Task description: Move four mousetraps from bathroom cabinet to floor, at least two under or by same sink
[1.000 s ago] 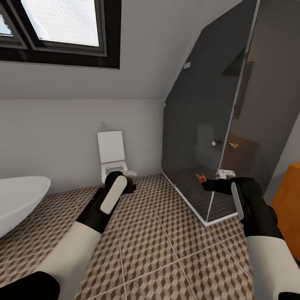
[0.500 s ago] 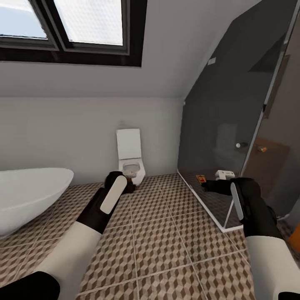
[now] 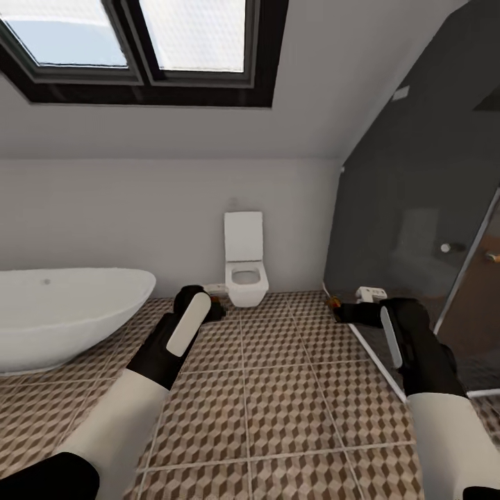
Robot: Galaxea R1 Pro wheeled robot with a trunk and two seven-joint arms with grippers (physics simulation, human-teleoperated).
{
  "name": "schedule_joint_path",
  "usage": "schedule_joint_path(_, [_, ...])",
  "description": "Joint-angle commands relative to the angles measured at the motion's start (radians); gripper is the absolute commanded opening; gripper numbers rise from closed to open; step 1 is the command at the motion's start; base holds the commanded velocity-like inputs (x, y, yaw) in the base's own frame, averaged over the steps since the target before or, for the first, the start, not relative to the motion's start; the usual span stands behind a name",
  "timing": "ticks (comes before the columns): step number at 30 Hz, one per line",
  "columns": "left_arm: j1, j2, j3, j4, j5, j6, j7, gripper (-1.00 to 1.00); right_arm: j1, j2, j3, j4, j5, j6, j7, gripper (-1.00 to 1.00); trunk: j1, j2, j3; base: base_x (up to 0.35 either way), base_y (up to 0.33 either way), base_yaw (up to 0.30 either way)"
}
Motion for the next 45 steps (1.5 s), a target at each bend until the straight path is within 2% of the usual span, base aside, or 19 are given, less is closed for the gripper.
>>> schedule_joint_path(1, [-0.001, 0.002, -0.002, 0.000, 0.008, -0.006, 0.011, -1.00, -0.001, 0.000, 0.005, 0.006, 0.007, 0.004, 0.008, -1.00, 0.000, -0.001, -0.002, 0.000, 0.000, 0.278])
schedule_joint_path(5, [-0.001, 0.027, -0.002, -0.002, 0.010, -0.070, 0.009, -1.00, -0.001, 0.004, 0.065, 0.036, 0.003, 0.004, 0.008, -1.00, 0.000, -0.001, -0.005, 0.000, 0.000, 0.278])
schedule_joint_path(6, [-0.001, 0.034, -0.002, -0.002, 0.011, -0.083, 0.008, -1.00, -0.001, 0.009, 0.081, 0.040, 0.002, 0.004, 0.008, -1.00, 0.000, -0.001, -0.006, 0.000, 0.000, 0.278])
schedule_joint_path(8, [-0.001, 0.044, -0.002, -0.003, 0.011, -0.100, 0.007, -1.00, -0.001, 0.037, 0.109, 0.054, 0.001, 0.004, 0.008, -1.00, 0.000, -0.001, -0.008, 0.000, 0.000, 0.278])
schedule_joint_path(11, [-0.001, 0.046, -0.002, -0.004, 0.012, -0.106, 0.006, -1.00, -0.001, 0.052, 0.118, 0.103, 0.002, 0.004, 0.008, -1.00, 0.000, -0.001, -0.010, 0.000, 0.000, 0.278])
schedule_joint_path(15, [-0.001, 0.052, -0.002, -0.005, 0.012, -0.105, 0.005, -1.00, -0.001, 0.055, 0.119, 0.119, 0.002, 0.004, 0.008, -1.00, 0.000, -0.001, -0.014, 0.000, 0.000, 0.277])
schedule_joint_path(17, [-0.001, 0.071, -0.002, -0.009, 0.018, -0.104, 0.003, -1.00, -0.001, 0.055, 0.117, 0.122, 0.002, 0.004, 0.008, -1.00, 0.000, -0.001, -0.015, 0.000, 0.000, 0.277])
schedule_joint_path(23, [-0.001, 0.136, -0.002, -0.015, 0.098, -0.098, -0.051, -1.00, -0.001, 0.054, 0.116, 0.123, 0.002, 0.004, 0.008, -1.00, 0.000, -0.001, -0.021, 0.000, 0.000, 0.277])
schedule_joint_path(28, [-0.001, 0.173, -0.003, -0.017, 0.135, -0.097, -0.086, -1.00, -0.001, 0.054, 0.117, 0.123, 0.006, 0.004, 0.007, -1.00, 0.000, -0.001, -0.025, 0.000, 0.000, 0.277])
schedule_joint_path(45, [-0.001, 0.174, -0.003, -0.016, 0.136, -0.097, -0.086, -1.00, -0.001, 0.054, 0.118, 0.122, 0.008, 0.004, 0.006, -1.00, 0.000, -0.001, -0.040, 0.000, 0.000, 0.277])
